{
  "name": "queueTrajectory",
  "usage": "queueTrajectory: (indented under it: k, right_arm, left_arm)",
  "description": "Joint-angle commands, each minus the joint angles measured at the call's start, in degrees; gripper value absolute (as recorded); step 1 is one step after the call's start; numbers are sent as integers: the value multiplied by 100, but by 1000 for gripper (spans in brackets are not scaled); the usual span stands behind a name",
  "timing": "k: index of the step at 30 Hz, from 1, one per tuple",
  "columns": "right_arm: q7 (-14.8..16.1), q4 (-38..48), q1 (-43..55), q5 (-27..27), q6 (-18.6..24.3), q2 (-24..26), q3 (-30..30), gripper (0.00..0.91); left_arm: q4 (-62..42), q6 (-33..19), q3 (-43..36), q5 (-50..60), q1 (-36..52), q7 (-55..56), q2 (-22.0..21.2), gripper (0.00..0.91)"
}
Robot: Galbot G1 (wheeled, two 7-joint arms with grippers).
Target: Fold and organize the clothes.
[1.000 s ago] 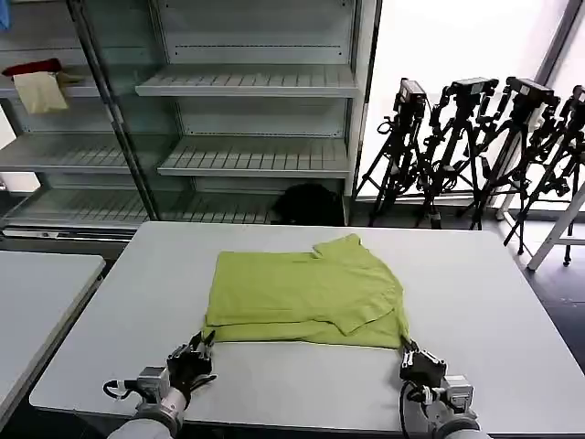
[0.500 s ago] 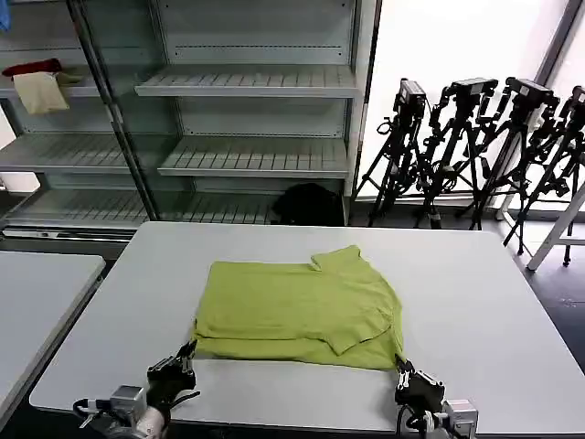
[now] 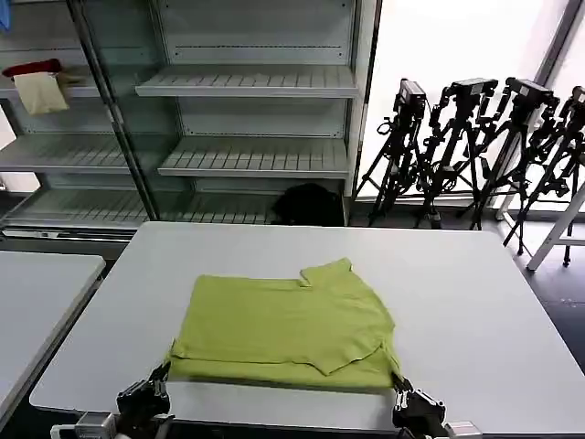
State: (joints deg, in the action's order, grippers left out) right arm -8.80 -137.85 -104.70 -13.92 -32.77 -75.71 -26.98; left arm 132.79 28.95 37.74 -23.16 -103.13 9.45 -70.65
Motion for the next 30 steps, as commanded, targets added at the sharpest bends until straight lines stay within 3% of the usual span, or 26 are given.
queueTrajectory:
  k: [1, 6, 12, 16, 22, 25, 30]
  right_arm:
    - [32, -70, -182, 45, -31, 12, 44, 907]
    - [-18, -26, -26, 123, 12, -83, 45, 907]
    - [232, -265, 668, 110, -39, -117, -296, 907]
    - [441, -243, 1014, 212, -39, -111, -322, 907]
    - [476, 841, 2586, 294, -74, -327, -129, 907]
    - [540, 1460, 3389, 202, -91, -272, -1, 907]
    - [389, 2474, 4309, -133, -108, -251, 205, 907]
  left_arm:
    - [119, -144, -113, -58, -411, 416, -18, 907]
    - [170, -290, -267, 62, -393, 630, -125, 907]
    - [435, -363, -158, 167, -181, 702, -101, 907]
    - [522, -352, 114, -118, 461, 471, -161, 907]
    - [-186, 105, 67, -403, 2088, -407, -230, 907]
    - [-690, 414, -173, -433, 2863, -754, 44, 907]
    - [-1734, 422, -593, -507, 3827, -937, 514, 907]
